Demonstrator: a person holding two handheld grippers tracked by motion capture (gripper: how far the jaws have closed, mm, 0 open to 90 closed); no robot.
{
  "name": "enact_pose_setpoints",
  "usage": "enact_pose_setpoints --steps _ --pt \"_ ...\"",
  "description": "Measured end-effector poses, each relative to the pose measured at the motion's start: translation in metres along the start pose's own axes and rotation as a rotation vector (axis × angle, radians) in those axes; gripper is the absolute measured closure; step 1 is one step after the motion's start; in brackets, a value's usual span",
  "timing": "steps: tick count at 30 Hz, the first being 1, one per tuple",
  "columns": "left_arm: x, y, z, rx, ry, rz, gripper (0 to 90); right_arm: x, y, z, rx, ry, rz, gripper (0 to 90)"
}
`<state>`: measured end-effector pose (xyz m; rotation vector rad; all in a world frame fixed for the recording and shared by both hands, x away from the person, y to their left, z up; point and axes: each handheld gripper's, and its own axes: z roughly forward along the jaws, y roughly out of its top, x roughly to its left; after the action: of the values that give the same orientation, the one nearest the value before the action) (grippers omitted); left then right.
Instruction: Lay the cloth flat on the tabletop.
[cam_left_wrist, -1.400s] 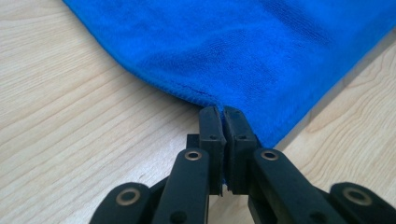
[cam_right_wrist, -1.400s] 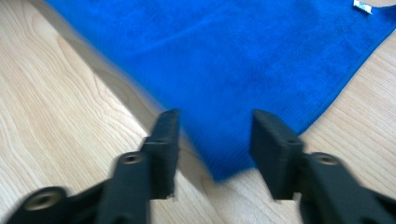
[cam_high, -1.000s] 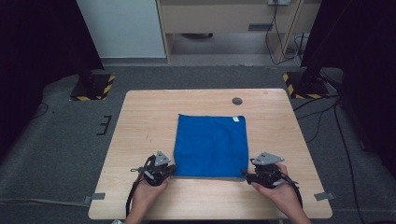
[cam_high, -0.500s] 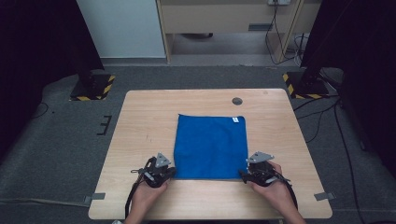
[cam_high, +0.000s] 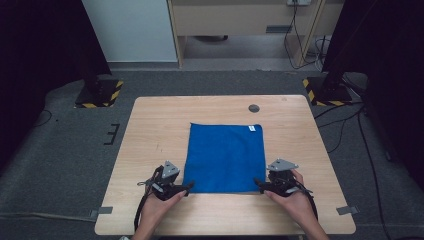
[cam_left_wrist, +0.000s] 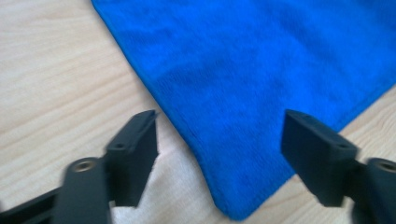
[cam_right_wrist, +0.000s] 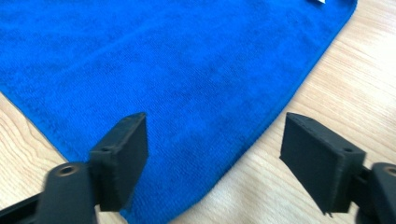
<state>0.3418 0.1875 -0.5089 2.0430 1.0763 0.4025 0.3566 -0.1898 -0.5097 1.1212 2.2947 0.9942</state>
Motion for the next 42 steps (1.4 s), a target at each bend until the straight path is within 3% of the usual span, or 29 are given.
enact_pose_setpoints --steps 10,18,25,28,34,42 --pt "0.01 0.005 0.009 -0.029 -0.017 -0.003 11.6 0.007 0.011 0.01 -0.025 0.084 0.027 14.2" --pt "0.024 0.005 0.011 -0.034 -0.014 0.002 8.2 0.036 0.033 0.027 -0.021 0.157 -0.041 12.8" --pt "0.042 0.001 0.008 -0.04 0.01 -0.031 8.0 0.059 0.051 0.046 0.011 0.197 -0.084 12.0" --pt "0.046 0.0 0.005 -0.043 0.001 -0.037 8.0 0.068 0.06 0.05 0.013 0.209 -0.108 13.8" --pt "0.052 -0.002 0.002 -0.042 0.021 -0.038 7.2 0.088 0.079 0.057 0.011 0.232 -0.148 17.1" --pt "0.066 -0.004 -0.002 -0.033 0.076 -0.057 7.1 0.112 0.096 0.069 0.004 0.268 -0.166 28.5"
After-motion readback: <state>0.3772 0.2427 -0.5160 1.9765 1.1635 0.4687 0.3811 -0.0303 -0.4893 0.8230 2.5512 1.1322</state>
